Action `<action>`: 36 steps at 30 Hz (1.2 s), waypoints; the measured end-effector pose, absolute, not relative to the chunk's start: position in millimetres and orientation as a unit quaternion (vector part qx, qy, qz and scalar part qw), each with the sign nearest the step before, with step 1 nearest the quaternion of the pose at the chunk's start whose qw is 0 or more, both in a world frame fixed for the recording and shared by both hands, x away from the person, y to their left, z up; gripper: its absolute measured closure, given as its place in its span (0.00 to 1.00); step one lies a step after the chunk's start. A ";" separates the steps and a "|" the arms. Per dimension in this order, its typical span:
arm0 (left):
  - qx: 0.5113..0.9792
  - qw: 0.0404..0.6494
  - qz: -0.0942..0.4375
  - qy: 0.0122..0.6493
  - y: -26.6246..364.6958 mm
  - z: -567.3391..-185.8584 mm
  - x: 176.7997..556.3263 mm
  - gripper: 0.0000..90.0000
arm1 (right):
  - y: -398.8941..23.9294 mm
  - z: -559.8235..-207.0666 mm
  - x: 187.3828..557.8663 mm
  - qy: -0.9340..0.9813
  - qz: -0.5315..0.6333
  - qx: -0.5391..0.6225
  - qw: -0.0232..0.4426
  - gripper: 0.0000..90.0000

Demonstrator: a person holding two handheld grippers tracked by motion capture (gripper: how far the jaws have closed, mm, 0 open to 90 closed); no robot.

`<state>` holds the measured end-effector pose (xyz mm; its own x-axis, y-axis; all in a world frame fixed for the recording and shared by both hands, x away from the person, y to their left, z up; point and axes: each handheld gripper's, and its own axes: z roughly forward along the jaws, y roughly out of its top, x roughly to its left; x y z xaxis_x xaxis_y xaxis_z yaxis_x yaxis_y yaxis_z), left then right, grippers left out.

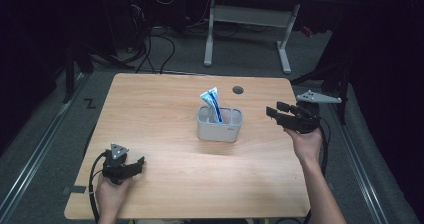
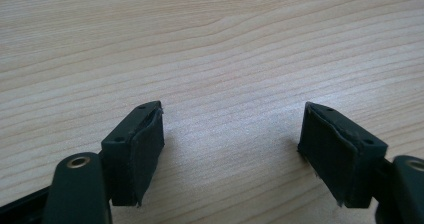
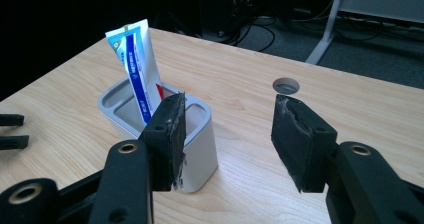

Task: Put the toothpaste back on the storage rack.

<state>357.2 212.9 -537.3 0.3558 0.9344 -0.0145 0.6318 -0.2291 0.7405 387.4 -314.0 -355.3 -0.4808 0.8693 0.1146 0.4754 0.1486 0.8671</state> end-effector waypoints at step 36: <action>0.751 0.337 0.224 0.522 213.1 -537.2 357.2 0.29 | -350.0 -407.8 365.1 0.703 0.452 0.506 0.214 0.50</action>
<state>357.2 213.1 -537.2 0.3543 0.9350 -0.0151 0.6330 -0.2279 0.7399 365.1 -350.0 -407.8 -0.3959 0.9047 0.1574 0.5189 0.0790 0.8512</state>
